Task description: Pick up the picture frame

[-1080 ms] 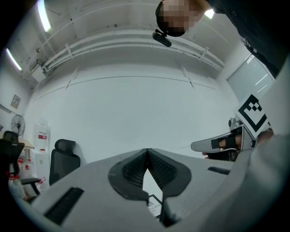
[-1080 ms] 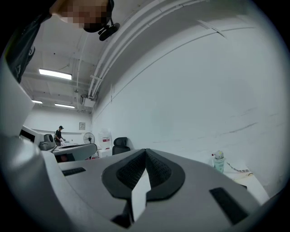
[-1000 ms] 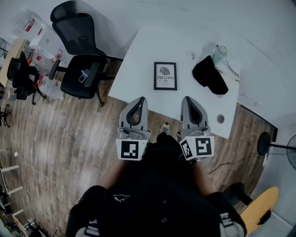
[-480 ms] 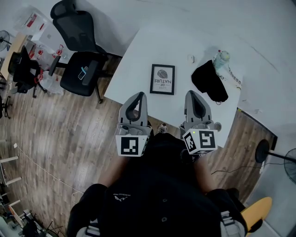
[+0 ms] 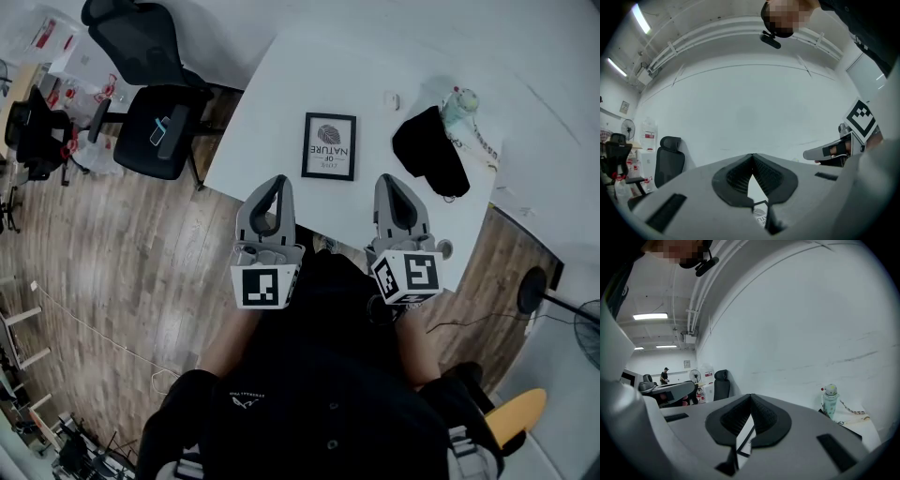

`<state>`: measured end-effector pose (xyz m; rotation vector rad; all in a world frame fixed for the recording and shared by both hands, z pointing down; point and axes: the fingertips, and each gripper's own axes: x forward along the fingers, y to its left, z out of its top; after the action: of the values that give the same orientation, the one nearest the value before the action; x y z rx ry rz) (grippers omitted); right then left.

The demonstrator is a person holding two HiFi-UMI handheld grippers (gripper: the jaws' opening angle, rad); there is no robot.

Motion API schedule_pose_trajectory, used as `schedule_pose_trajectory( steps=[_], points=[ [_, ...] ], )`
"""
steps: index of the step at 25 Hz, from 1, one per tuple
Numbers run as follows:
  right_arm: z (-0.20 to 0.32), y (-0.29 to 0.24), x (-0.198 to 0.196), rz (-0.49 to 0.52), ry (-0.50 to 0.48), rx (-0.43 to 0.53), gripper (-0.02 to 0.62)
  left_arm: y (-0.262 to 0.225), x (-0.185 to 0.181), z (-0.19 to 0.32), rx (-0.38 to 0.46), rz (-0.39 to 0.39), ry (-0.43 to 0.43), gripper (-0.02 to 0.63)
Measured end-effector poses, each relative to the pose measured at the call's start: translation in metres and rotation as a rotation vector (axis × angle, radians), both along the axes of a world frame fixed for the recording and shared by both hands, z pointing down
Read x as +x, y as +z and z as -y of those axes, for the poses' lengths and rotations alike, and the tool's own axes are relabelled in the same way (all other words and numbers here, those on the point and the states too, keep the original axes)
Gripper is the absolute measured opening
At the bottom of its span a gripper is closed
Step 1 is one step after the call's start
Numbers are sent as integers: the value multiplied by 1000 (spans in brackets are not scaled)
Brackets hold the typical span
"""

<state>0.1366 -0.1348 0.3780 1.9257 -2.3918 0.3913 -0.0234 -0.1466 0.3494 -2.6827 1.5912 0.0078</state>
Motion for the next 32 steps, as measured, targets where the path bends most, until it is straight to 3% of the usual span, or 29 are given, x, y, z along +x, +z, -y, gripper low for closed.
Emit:
schedule_pose_trajectory(
  steps=[16, 24, 32],
  points=[
    [47, 72, -6, -22, 16, -186, -2, 70, 12, 57, -143, 48, 89, 6],
    [72, 110, -8, -40, 10, -287, -2, 115, 24, 73, -273, 69, 144, 6],
    [86, 156, -5, -25, 14, -408, -2, 151, 28, 103, -356, 100, 113, 6]
  ],
)
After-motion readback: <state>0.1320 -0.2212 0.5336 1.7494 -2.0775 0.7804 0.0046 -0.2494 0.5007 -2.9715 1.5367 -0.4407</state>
